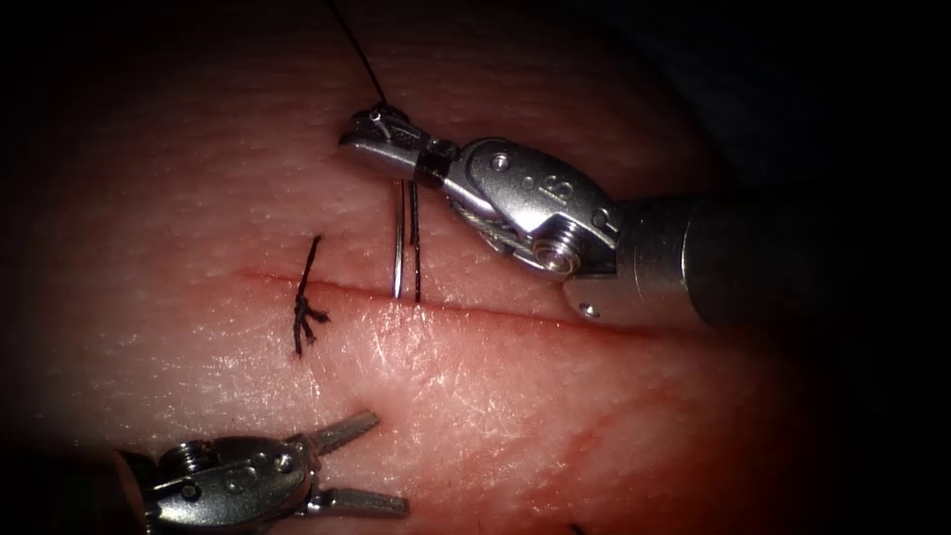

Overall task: Wound Closure
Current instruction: Throw the needle through the bottom of the skin beneth the wound with the right driver

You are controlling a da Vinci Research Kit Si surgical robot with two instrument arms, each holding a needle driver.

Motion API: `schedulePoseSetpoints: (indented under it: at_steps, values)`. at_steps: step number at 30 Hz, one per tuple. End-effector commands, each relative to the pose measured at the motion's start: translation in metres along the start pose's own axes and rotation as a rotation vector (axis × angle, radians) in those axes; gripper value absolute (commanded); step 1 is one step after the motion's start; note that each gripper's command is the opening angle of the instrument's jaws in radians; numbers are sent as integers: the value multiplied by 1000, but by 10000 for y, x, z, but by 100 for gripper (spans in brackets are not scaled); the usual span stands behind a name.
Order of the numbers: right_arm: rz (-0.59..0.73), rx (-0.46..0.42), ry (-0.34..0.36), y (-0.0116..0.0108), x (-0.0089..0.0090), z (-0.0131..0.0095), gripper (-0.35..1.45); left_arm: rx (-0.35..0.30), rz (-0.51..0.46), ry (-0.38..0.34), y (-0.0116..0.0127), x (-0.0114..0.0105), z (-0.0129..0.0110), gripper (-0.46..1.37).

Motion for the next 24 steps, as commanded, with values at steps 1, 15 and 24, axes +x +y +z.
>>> schedulePoseSetpoints:
  at_steps: [1,15,24]
  values:
    - [33,5,6,-3,0,1,-35,-3,1,-1,-1,0,-1,54]
    - [453,32,-14,-19,-7,-4,-35,-18,-1,-4,-13,-8,-9,64]
    - [586,45,-90,-31,-13,-11,-35,-20,0,-5,-14,-9,-12,64]
